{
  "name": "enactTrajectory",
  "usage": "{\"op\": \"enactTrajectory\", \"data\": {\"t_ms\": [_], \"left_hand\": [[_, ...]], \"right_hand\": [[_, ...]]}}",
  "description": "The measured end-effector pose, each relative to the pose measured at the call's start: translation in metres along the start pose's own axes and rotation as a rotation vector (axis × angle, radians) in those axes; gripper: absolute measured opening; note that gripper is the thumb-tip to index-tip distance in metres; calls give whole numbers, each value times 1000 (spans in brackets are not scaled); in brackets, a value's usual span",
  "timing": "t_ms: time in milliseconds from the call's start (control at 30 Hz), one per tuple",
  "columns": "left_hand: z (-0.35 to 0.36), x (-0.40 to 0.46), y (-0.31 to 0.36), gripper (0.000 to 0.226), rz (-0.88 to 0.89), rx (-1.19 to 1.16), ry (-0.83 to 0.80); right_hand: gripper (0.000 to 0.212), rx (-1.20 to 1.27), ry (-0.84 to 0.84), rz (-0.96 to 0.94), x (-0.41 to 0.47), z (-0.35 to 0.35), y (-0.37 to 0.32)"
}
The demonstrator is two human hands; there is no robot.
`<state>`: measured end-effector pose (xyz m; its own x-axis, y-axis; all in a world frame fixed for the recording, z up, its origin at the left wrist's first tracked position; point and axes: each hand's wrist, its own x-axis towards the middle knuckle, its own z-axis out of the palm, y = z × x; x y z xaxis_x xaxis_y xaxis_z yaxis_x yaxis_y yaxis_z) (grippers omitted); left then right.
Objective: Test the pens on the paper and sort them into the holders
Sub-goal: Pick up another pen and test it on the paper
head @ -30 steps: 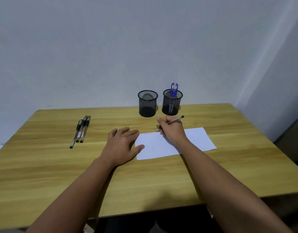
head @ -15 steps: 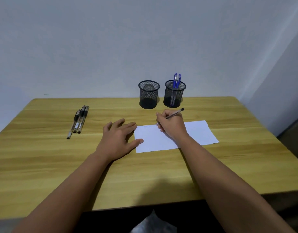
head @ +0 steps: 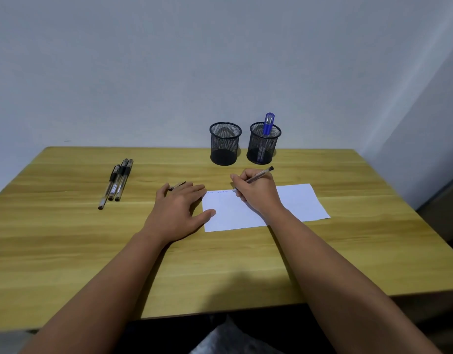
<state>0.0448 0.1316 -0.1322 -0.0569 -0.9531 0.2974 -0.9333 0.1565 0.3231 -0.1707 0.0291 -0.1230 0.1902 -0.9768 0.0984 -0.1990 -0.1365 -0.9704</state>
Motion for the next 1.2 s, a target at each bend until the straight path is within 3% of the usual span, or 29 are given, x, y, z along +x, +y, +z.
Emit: {"op": "enactTrajectory", "data": {"t_ms": [1200], "left_hand": [[0,3,-1,72,-27,-43,-23]], "right_hand": [[39,-38,80,-27,2,0,4]]}}
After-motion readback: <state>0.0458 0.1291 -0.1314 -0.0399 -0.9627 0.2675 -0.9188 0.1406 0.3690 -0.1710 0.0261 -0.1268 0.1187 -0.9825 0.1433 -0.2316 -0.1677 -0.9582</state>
